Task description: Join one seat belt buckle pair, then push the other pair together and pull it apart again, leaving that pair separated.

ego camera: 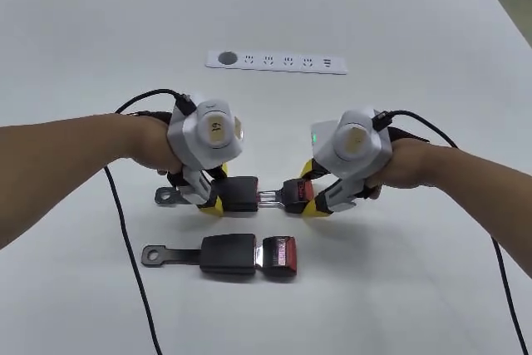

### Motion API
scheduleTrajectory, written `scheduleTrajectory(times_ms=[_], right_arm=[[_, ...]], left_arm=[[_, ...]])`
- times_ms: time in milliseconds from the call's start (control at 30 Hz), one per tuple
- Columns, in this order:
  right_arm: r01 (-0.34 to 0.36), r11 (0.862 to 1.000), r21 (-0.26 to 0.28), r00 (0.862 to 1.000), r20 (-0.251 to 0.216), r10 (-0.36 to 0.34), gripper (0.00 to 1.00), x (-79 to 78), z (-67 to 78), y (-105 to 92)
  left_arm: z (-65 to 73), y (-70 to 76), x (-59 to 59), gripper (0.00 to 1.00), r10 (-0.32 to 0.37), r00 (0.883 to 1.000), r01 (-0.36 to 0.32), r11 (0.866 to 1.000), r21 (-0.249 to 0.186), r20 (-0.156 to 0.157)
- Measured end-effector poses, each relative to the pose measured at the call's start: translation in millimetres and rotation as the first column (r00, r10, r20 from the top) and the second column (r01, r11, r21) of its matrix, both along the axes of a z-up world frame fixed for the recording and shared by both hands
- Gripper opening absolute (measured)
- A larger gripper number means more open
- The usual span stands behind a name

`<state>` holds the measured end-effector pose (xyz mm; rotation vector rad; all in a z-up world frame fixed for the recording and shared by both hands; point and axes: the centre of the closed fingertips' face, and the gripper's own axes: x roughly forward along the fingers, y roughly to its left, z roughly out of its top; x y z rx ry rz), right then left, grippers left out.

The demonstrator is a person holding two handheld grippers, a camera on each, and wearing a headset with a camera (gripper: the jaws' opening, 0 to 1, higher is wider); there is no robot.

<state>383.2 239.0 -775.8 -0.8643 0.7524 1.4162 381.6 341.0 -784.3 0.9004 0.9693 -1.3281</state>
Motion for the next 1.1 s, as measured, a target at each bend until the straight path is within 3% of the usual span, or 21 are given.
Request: scheduleTrajectory(times_ms=[667, 1100], right_arm=[[0.022, 0.999, 0.035, 1.000, -0.002, -0.022, 0.31, -0.2, -1.2, 12.7], [0.030, 0.998, 0.046, 0.999, 0.026, -0.032, 0.29, 0.9, -2.2, 14.6]], left_arm=[[0.0, -0.6, -0.4, 0.32, -0.001, 1.000, 0.001, 1.000, -0.002, 0.001], [-0.2, -0.3, -0.4, 0.32, -0.002, 1.000, 0.002, 1.000, -0.008, 0.008]])
